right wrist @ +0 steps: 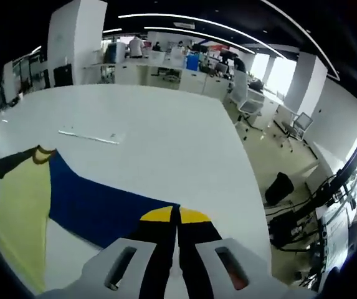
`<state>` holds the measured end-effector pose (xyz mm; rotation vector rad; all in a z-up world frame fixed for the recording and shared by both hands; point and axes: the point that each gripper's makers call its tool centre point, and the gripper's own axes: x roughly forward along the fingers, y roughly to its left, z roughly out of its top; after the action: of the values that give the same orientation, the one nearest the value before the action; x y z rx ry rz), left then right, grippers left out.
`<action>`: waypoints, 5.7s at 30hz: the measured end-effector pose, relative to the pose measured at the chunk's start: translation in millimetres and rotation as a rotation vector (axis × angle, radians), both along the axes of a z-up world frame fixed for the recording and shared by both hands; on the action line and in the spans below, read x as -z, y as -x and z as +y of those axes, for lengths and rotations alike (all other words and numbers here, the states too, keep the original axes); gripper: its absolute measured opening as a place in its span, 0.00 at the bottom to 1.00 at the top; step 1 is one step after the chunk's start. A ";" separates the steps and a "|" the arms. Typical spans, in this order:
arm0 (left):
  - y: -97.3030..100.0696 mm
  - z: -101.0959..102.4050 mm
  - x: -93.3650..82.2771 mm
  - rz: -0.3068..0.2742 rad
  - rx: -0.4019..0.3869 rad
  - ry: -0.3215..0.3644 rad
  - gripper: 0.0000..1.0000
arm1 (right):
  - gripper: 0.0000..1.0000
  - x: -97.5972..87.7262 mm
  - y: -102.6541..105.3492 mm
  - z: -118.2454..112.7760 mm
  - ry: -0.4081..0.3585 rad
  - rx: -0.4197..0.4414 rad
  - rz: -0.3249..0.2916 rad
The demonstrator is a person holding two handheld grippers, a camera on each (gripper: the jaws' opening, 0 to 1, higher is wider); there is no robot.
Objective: Fold the garment on the visible template until the final outline fits inside the template.
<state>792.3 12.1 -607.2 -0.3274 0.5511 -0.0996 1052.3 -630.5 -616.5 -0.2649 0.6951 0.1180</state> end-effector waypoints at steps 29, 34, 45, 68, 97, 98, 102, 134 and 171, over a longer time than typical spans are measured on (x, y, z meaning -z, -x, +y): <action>5.7 3.7 -9.2 -0.040 0.131 0.024 0.80 | 0.01 -120.9 12.1 183.0 -0.184 -0.242 -0.171; 4.8 5.2 -11.6 -0.048 0.138 0.034 0.80 | 0.01 -131.3 16.8 218.9 -0.224 -0.289 -0.179; 5.3 3.7 -7.5 -0.049 0.151 0.062 0.79 | 0.01 -140.9 25.3 285.8 -0.276 -0.386 -0.171; 21.0 19.6 3.0 -0.021 0.104 0.087 0.79 | 0.02 -108.2 14.7 390.0 -0.228 -0.601 -0.096; 24.6 36.2 19.0 0.034 0.063 0.101 0.78 | 0.02 8.1 11.4 468.6 -0.150 -0.650 0.083; 24.4 36.7 19.1 0.034 0.064 0.100 0.78 | 0.02 11.7 11.0 471.8 -0.154 -0.649 0.089; 23.5 40.1 21.6 0.039 0.060 0.101 0.78 | 0.02 17.3 9.8 478.3 -0.178 -0.638 0.112; 11.6 43.7 33.6 0.050 0.110 0.084 0.77 | 0.02 99.5 42.0 536.6 -0.418 -0.341 0.297; 25.3 59.5 51.4 0.104 0.087 0.073 0.78 | 0.03 143.0 47.9 584.4 -0.488 -0.354 0.367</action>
<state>767.0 71.6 -658.6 -0.3814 0.6663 -0.1877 1004.4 -46.2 -759.4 0.1111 0.9524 0.6770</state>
